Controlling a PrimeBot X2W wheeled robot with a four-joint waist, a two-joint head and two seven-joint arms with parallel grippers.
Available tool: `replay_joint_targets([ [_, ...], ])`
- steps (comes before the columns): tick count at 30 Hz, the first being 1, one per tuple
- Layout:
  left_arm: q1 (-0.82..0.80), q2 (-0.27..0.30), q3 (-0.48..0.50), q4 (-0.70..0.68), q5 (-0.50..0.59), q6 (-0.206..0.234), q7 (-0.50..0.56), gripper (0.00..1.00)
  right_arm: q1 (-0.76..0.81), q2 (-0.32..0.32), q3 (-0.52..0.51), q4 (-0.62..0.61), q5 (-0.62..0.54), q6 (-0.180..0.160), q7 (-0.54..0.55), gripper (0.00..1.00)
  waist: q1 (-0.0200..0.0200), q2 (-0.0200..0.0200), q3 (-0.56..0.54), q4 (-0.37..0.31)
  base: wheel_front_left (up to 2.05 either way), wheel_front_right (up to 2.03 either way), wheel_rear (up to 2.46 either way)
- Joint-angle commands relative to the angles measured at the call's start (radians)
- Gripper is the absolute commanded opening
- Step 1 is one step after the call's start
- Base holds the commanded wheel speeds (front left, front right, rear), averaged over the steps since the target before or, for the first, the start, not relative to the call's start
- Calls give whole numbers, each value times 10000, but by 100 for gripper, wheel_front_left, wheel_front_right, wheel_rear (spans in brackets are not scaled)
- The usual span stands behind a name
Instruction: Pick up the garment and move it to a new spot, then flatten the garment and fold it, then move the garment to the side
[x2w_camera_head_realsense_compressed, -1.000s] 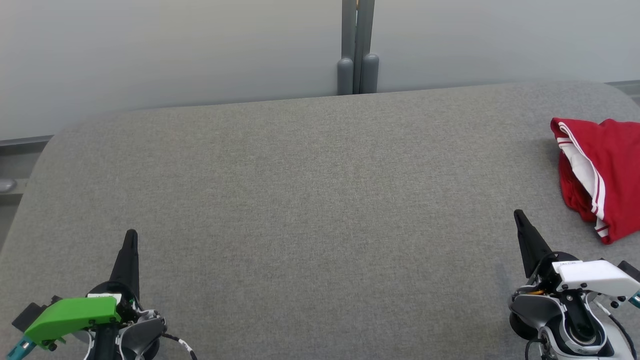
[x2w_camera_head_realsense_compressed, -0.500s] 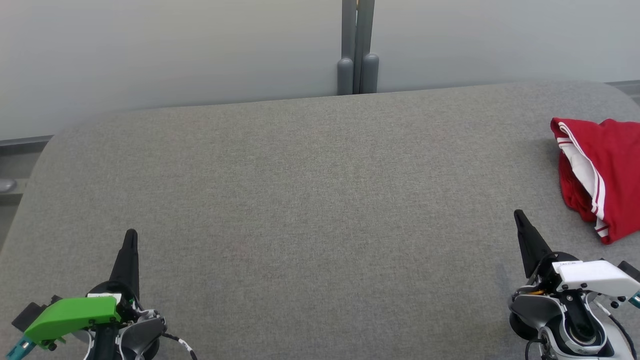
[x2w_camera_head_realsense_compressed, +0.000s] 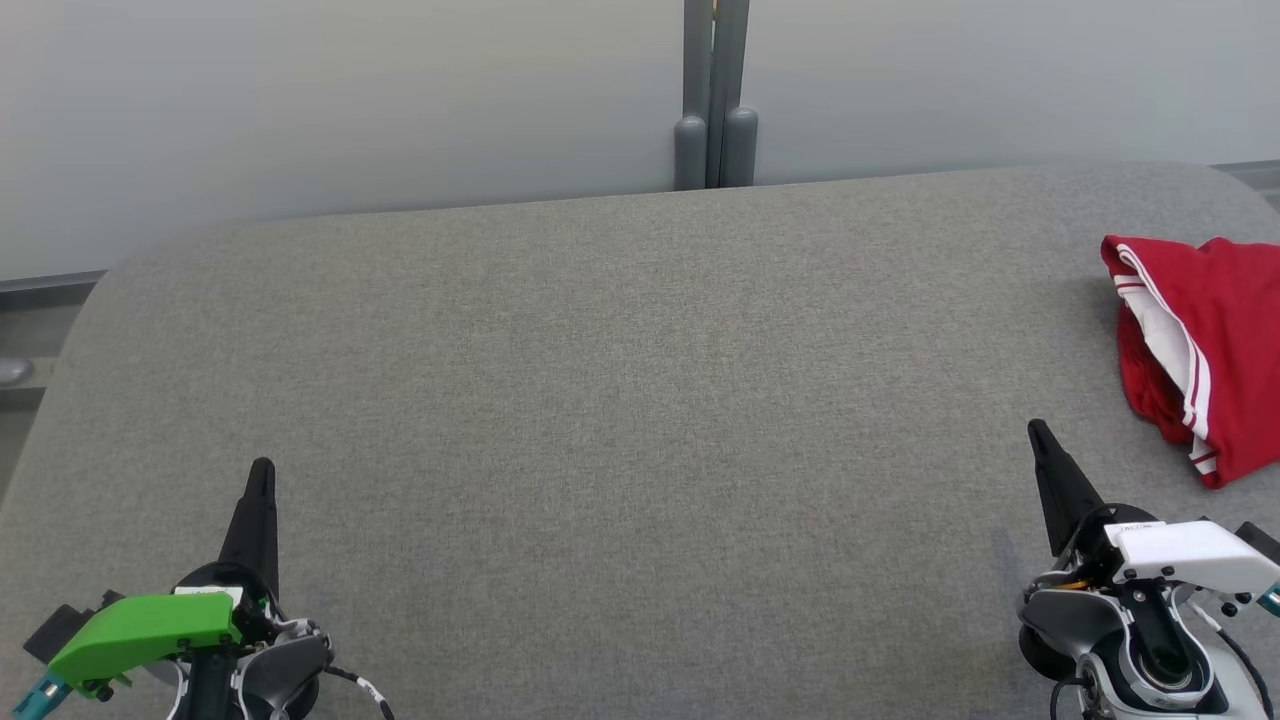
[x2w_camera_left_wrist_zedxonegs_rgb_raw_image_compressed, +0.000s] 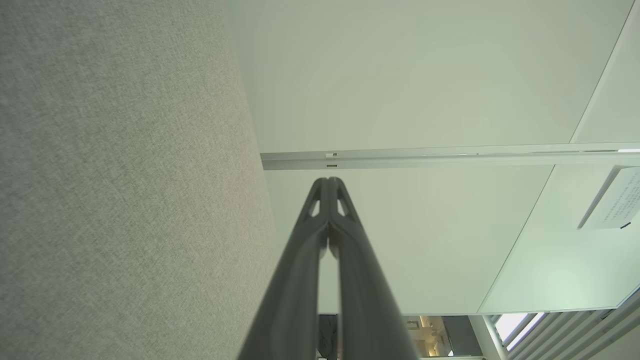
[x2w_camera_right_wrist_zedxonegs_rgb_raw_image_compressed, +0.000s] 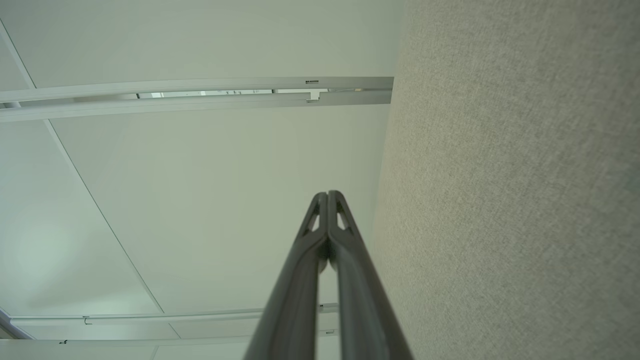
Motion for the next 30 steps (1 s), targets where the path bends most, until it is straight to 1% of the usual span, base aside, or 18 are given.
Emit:
replay_joint_targets([
  [1,-117,66,10,-41,-8,-43,9,0,87,-16,-17,-47,53,4,32,0,0,0,0,0,0,0,0],
  [30,-116,66,9,-39,-8,-43,9,0,87,-16,-15,-47,53,4,30,0,0,0,0,0,0,0,0],
])
